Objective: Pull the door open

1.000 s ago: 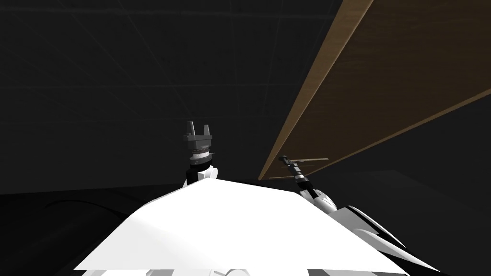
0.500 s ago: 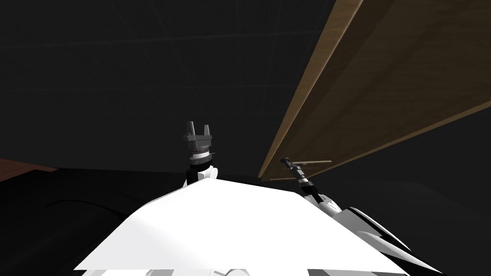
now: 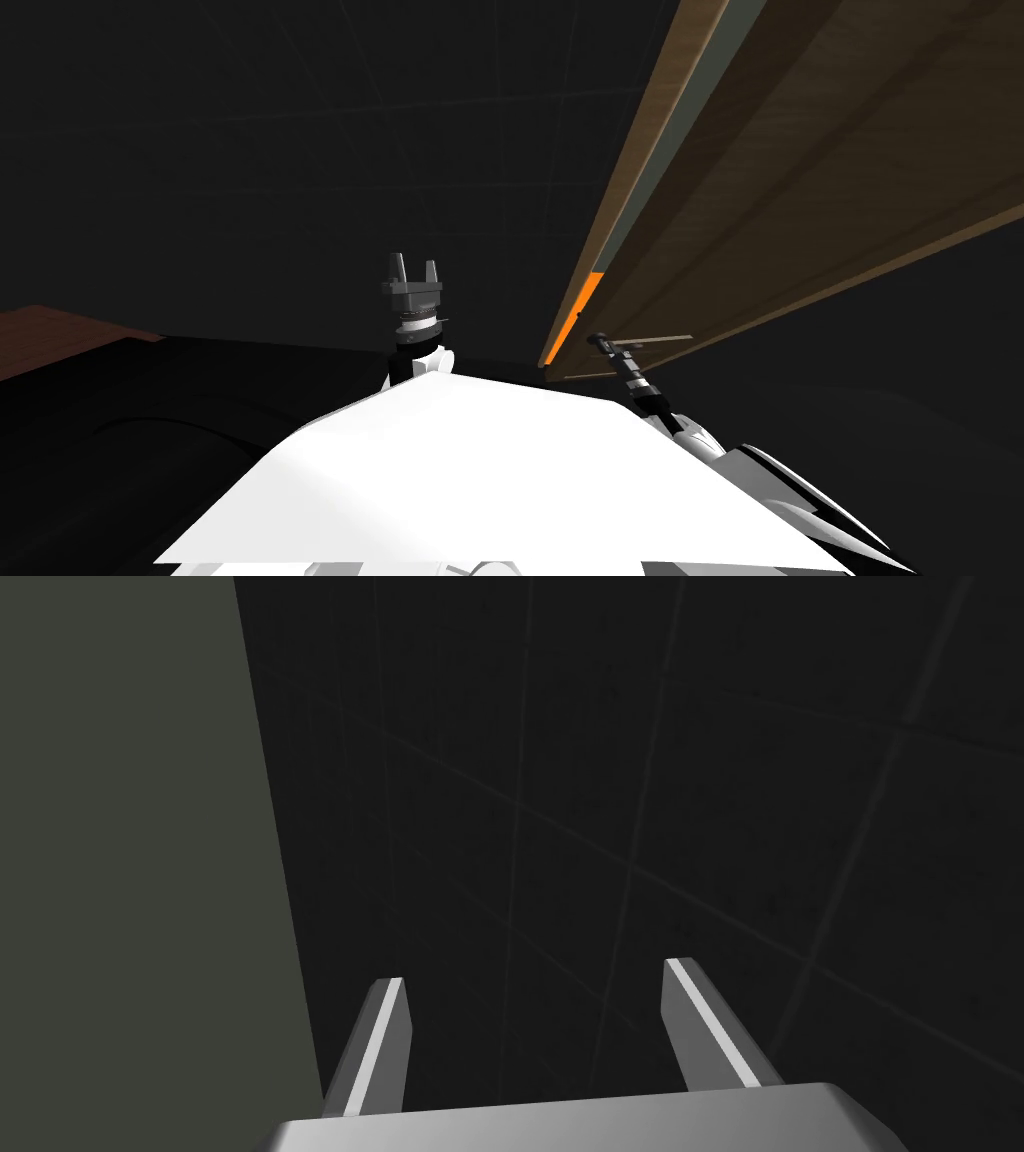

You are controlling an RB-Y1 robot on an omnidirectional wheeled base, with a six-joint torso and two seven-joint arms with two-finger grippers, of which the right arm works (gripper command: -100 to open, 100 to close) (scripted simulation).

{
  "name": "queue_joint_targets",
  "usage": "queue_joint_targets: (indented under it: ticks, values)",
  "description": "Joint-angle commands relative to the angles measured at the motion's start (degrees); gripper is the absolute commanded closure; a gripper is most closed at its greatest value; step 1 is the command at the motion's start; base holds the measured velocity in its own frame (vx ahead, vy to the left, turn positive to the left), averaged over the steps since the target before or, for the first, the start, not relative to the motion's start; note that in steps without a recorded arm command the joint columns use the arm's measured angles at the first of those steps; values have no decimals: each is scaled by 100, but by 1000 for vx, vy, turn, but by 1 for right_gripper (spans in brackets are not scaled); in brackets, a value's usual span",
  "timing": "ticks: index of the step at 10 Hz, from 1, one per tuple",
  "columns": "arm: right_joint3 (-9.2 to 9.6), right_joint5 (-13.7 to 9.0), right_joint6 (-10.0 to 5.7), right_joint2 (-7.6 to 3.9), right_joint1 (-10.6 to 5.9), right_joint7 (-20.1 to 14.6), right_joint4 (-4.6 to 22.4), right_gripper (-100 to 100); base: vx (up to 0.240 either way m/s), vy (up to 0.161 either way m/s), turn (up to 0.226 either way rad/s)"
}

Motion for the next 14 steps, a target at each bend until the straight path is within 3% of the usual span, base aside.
queue_joint_targets:
  ticks: [1, 3, 4, 14]
  values:
    - [60, -57, -195, -90, 102, -30, 13, 100, -141, -109, 241]
    - [127, -103, -362, -154, 191, -66, 56, 100, -181, -86, 162]
    - [103, -92, -298, -124, 173, -42, -5, 100, -76, -20, 14]
    - [186, -129, -468, -174, 224, -83, 98, 100, -201, -104, 171]
